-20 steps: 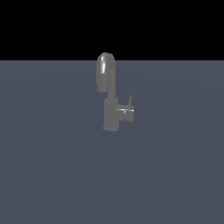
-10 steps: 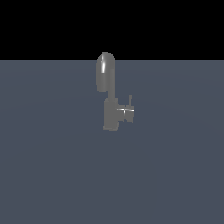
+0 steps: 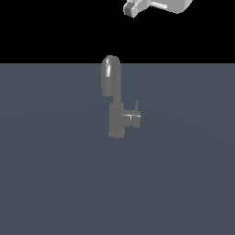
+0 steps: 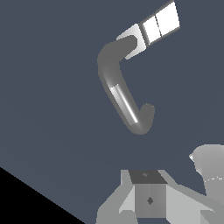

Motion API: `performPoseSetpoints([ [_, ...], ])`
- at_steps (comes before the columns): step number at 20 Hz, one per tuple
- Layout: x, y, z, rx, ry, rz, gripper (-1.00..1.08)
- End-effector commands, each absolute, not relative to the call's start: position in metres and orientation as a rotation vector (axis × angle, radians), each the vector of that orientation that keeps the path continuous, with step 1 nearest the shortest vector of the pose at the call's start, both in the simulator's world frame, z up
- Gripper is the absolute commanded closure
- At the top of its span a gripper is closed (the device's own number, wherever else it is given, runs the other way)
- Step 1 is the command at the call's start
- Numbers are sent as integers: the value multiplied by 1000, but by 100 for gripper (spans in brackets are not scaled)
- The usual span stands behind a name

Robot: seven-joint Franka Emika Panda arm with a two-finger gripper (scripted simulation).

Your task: Turn on the faucet by rotating a designated handle.

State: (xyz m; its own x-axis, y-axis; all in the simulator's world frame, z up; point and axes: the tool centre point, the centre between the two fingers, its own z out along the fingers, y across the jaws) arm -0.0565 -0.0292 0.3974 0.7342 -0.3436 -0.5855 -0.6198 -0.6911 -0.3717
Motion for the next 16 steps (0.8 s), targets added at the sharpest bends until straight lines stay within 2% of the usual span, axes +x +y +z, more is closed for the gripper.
performPoseSetpoints([
  [1, -43, -35, 386, -2301, 774, 687, 108],
  [16, 23, -69, 291, -1784, 1048, 900, 108],
])
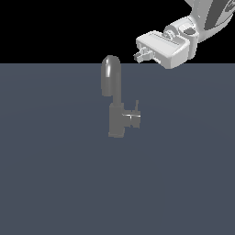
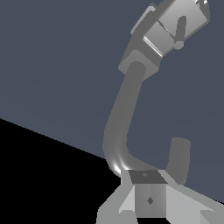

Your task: Turn on the faucet by rotating a designated handle.

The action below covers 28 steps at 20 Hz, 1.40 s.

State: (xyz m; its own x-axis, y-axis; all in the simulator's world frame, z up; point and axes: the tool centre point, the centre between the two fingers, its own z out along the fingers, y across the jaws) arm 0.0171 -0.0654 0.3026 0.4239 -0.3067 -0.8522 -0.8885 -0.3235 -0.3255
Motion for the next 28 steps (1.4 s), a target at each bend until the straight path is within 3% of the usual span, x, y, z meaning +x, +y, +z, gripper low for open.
performPoseSetpoints([
  [1, 26, -71, 283, -1744, 1065, 913, 108],
  [16, 52, -83, 169, -1197, 1257, 1055, 108],
  [28, 53, -79, 142, -1070, 1289, 1079, 108],
])
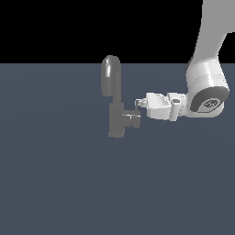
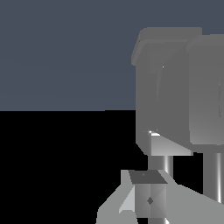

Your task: Turn on the faucet by rotating a designated handle.

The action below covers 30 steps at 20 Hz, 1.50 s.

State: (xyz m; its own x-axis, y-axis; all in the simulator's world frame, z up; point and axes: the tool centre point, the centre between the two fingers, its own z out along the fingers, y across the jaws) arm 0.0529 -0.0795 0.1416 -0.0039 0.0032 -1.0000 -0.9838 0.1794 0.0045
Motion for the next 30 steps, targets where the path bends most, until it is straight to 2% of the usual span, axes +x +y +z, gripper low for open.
performPoseSetpoints([
  [1, 53, -79, 143, -1074, 1288, 1078, 108],
  [7, 53, -79, 144, -1079, 1287, 1077, 108],
  [25, 3, -70, 156, -1079, 1287, 1077, 108],
  [27, 11, -71, 158, -1084, 1284, 1063, 108],
  [30, 0, -69, 151, -1083, 1285, 1066, 108],
])
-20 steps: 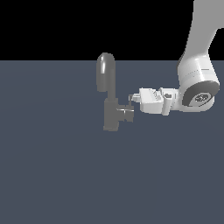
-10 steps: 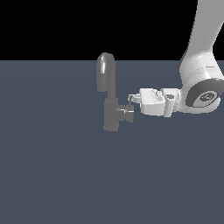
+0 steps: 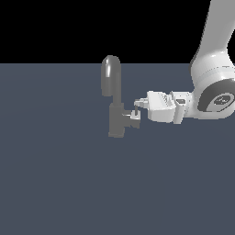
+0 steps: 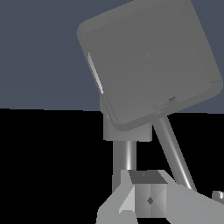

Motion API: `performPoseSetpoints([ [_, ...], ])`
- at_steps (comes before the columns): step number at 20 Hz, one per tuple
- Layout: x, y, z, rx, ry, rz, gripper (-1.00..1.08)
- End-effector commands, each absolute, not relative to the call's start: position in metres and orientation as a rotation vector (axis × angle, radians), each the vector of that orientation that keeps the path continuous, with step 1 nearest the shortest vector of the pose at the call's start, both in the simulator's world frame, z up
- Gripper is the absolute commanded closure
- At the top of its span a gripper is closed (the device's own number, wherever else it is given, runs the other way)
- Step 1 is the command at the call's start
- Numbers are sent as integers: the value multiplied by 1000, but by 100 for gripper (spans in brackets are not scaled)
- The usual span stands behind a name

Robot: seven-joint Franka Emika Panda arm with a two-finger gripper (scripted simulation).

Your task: Turn on the faucet by rotating a designated handle.

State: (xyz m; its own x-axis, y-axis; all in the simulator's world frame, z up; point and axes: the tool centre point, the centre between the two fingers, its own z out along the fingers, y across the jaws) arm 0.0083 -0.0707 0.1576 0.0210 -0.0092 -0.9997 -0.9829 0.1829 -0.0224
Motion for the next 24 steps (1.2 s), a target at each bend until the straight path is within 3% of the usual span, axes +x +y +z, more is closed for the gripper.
performPoseSetpoints([
  [1, -4, -69, 149, -1082, 1285, 1067, 108],
  [10, -41, -62, 128, -1079, 1287, 1077, 108],
  [12, -26, -65, 145, -1097, 1265, 1046, 108],
  [24, -55, -60, 74, -1079, 1287, 1077, 108],
])
